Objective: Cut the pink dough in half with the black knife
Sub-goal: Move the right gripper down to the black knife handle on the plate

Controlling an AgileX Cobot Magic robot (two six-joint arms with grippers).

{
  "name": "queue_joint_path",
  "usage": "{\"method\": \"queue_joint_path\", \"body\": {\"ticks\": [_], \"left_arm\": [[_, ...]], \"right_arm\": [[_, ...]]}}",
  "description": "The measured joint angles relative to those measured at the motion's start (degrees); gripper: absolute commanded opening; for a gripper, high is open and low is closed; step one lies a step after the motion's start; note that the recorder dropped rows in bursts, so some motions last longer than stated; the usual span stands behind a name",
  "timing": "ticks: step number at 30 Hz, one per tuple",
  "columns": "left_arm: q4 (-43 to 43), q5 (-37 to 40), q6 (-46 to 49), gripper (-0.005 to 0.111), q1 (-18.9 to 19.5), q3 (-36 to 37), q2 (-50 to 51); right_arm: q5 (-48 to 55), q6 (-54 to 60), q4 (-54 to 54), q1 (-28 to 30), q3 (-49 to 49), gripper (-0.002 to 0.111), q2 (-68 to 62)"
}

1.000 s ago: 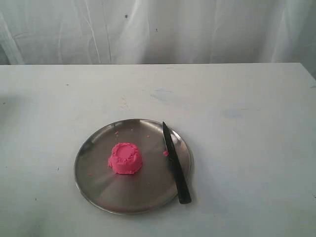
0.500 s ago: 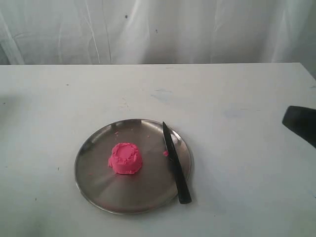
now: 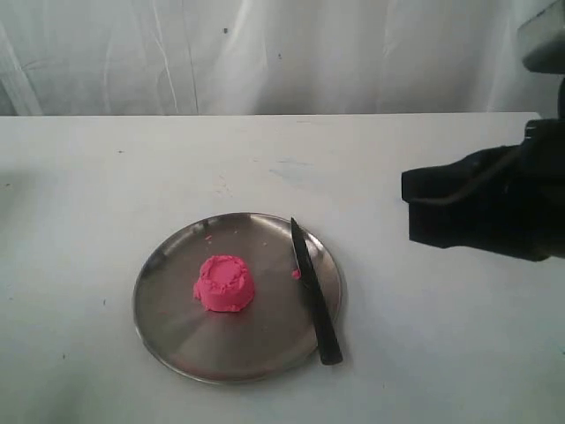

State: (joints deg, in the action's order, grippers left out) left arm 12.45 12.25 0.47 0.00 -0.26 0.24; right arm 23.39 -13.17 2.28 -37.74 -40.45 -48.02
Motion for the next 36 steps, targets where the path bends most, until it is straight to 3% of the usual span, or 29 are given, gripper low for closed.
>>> {"method": "queue_joint_path", "body": {"ticks": [7,13,16,21,22,24,30,36], "left_arm": [[0.0,0.0,0.0,0.000,0.0,0.0,0.0],[0.0,0.0,0.0,0.000,0.0,0.0,0.0],[0.0,0.0,0.0,0.000,0.0,0.0,0.0],[0.0,0.0,0.0,0.000,0.0,0.0,0.0],[0.0,0.0,0.0,0.000,0.0,0.0,0.0],[0.0,0.0,0.0,0.000,0.0,0.0,0.0],[0.0,0.0,0.0,0.000,0.0,0.0,0.0],[0.0,0.0,0.0,0.000,0.0,0.0,0.0]], "right_arm": [[-5.6,3.2,0.3,0.6,-0.4,0.000,-0.2],[5.4,43.1,38.6,11.2,-0.5,0.000,-5.9],[12.3,54.3,48.9,17.8,-0.3,0.001,-13.0],[14.7,60.7,51.9,25.0,0.2,0.023,-24.7],[15.1,61.6,52.1,25.5,-0.2,0.035,-27.1],[16.4,64.1,53.2,25.8,-2.4,0.045,-33.4],[21.7,76.3,62.0,25.8,-8.2,0.046,-48.6],[22.3,80.9,63.0,24.3,-13.9,0.046,-58.0]]}}
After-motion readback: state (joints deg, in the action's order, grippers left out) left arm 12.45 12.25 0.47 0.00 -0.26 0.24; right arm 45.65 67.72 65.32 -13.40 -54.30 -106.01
